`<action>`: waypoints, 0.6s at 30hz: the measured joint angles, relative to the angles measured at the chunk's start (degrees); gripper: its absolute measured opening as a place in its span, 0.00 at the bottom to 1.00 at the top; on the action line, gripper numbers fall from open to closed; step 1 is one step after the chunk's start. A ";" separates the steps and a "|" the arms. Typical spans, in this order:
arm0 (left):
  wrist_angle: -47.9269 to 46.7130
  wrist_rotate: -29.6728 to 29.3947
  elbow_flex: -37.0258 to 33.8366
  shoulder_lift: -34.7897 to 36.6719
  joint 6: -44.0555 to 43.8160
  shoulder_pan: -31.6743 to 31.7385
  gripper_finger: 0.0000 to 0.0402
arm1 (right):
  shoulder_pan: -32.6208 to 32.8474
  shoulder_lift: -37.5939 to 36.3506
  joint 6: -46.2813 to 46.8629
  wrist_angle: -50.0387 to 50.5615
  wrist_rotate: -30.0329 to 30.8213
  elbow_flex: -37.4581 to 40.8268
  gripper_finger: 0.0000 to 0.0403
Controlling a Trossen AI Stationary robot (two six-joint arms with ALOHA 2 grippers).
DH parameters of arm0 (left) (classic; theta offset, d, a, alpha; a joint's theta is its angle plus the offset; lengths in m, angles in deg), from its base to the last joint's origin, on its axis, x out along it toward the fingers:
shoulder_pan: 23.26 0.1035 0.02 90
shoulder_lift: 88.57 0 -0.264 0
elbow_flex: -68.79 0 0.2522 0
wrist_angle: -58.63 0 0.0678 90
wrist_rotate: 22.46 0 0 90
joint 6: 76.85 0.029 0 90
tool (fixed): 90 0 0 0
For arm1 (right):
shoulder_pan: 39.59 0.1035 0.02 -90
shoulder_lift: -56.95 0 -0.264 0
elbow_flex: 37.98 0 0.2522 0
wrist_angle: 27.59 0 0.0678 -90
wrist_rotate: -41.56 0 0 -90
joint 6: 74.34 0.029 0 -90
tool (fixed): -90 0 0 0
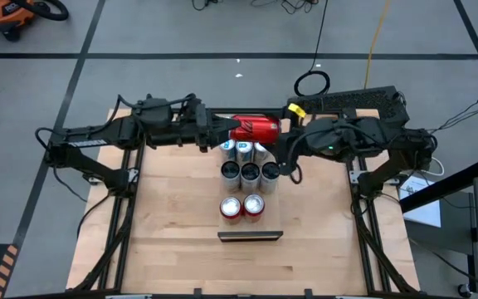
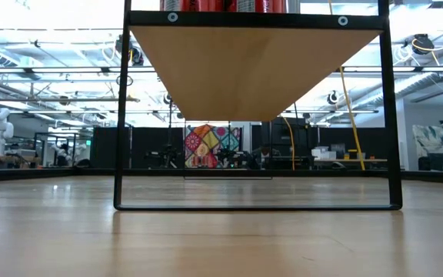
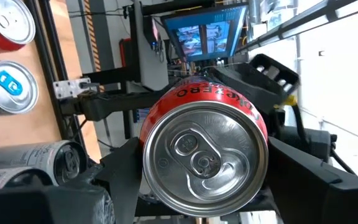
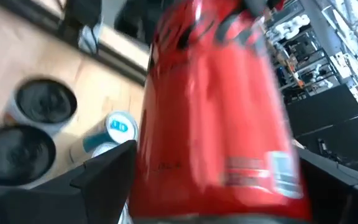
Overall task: Place canned beverage on shelf
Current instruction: Put the red soda can on the shelf aligned with the other red soda can
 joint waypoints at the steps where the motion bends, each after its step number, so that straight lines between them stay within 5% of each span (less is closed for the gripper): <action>1: 0.02 -0.02 0.00 0.00 -0.26 -0.20 0.68 | -0.15 0.21 -0.66 0.58 -0.19 0.00 0.85; 13: -2.45 -0.81 0.00 0.02 -0.51 -0.56 0.68 | -0.28 2.04 -3.28 -0.18 -0.97 0.02 0.83; 18: -2.53 -0.96 0.00 0.02 -0.67 -0.59 0.68 | -0.28 2.04 -3.20 -0.18 -0.88 0.02 0.73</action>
